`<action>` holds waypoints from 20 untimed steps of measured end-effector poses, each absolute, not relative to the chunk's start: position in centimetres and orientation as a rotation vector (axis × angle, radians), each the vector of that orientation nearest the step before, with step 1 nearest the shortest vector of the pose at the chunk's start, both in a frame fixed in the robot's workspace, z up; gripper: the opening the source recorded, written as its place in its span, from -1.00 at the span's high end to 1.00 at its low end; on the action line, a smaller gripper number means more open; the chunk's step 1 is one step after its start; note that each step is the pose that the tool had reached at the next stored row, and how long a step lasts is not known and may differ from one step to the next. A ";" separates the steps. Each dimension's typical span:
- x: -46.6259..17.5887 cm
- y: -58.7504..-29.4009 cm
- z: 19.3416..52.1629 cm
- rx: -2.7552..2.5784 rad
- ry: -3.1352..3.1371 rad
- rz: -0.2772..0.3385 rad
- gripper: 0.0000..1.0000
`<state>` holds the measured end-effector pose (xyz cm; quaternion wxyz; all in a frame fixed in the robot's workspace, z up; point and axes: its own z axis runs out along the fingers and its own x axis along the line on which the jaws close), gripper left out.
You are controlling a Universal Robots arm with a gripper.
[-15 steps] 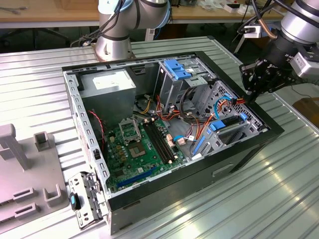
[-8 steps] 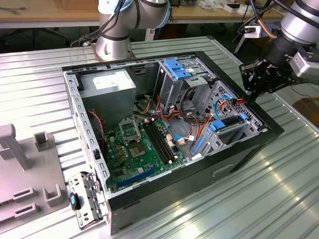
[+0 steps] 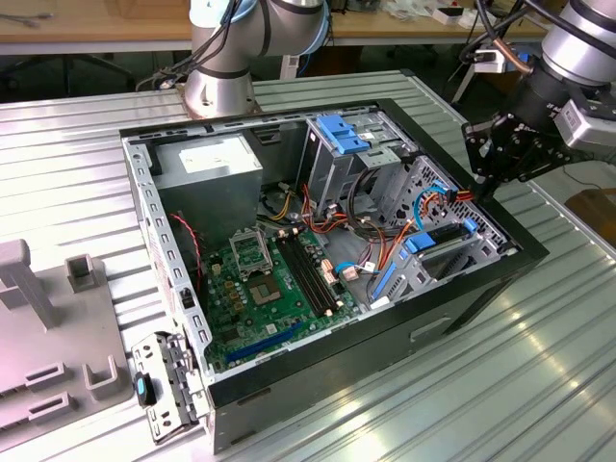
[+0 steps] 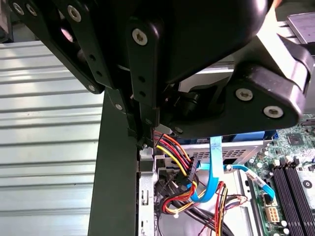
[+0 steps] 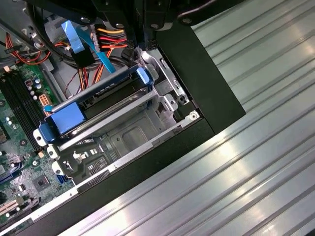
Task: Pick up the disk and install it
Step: 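Insert the first disk wire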
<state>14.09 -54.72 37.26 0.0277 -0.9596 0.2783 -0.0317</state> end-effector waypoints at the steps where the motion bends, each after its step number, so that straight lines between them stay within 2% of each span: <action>1: 14.1 -54.7 37.3 -2.960 0.868 -0.098 0.65; 20: 14.0 -54.7 37.2 -2.920 1.004 -0.102 0.65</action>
